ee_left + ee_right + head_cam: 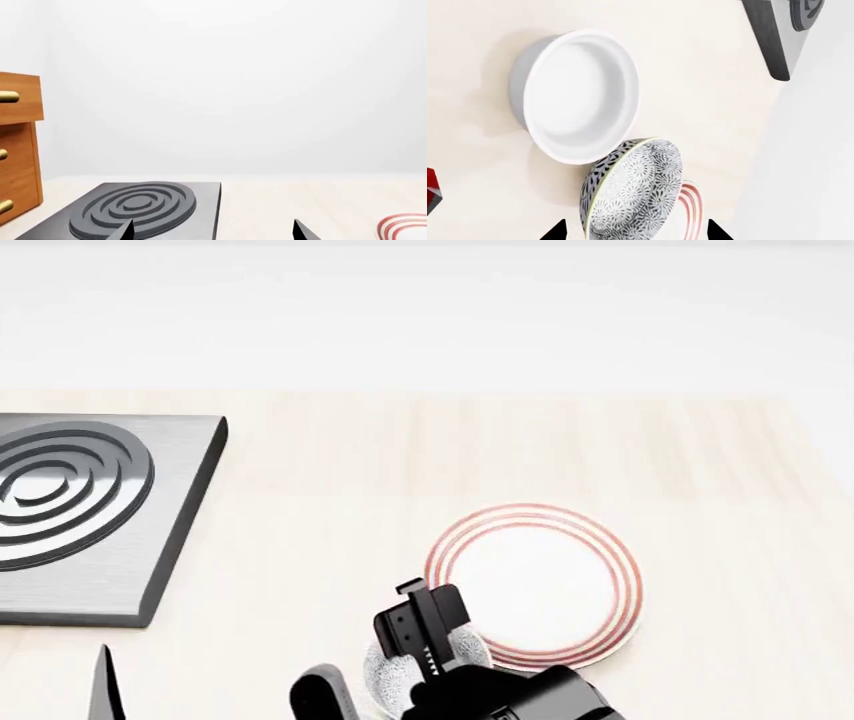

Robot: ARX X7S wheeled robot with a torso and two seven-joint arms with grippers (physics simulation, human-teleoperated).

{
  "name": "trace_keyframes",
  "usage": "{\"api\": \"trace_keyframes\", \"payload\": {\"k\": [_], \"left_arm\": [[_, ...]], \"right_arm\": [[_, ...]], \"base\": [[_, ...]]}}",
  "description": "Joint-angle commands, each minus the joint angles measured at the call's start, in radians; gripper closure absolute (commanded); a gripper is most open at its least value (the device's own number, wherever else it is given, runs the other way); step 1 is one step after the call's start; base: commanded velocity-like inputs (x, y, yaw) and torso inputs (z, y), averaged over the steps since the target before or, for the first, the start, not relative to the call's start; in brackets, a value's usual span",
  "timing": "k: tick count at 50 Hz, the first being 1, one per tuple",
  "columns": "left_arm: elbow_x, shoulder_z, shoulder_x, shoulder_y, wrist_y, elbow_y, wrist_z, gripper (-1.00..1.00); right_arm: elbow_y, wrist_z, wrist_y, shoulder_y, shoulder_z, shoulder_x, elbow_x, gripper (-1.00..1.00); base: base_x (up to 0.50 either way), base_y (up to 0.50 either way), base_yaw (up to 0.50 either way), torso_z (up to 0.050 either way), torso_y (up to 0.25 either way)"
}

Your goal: Pick the akita bowl between the plate and the ramekin and place it on the plate.

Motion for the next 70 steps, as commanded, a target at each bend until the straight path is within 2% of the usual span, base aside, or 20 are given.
{"api": "trace_keyframes", "payload": {"k": [1, 26, 59, 60, 70], "left_arm": [[-0.008, -0.024, 0.02, -0.002, -0.027, 0.003, 0.036, -1.0], [-0.002, -0.017, 0.016, -0.008, -0.033, -0.001, 0.021, -1.0], [-0.008, -0.013, 0.006, -0.012, -0.032, -0.004, 0.01, -1.0], [-0.008, -0.012, 0.005, -0.011, -0.032, -0.003, 0.009, -1.0], [-0.009, -0.01, 0.002, -0.007, -0.032, 0.004, 0.005, -1.0]], "right_arm": [[0.031, -0.03, 0.006, -0.013, 0.025, -0.024, 0.002, -1.0], [0.176, -0.015, -0.044, -0.027, 0.033, -0.058, 0.018, -1.0], [0.202, -0.015, -0.083, -0.063, 0.03, -0.075, 0.04, -1.0], [0.202, -0.012, -0.083, -0.062, 0.029, -0.073, 0.036, 1.0], [0.173, -0.023, -0.065, -0.052, 0.021, -0.057, 0.024, 1.0]], "base": [[0.0, 0.0, 0.0, 0.0, 0.0], [0.0, 0.0, 0.0, 0.0, 0.0], [0.0, 0.0, 0.0, 0.0, 0.0], [0.0, 0.0, 0.0, 0.0, 0.0], [0.0, 0.0, 0.0, 0.0, 0.0]]}}
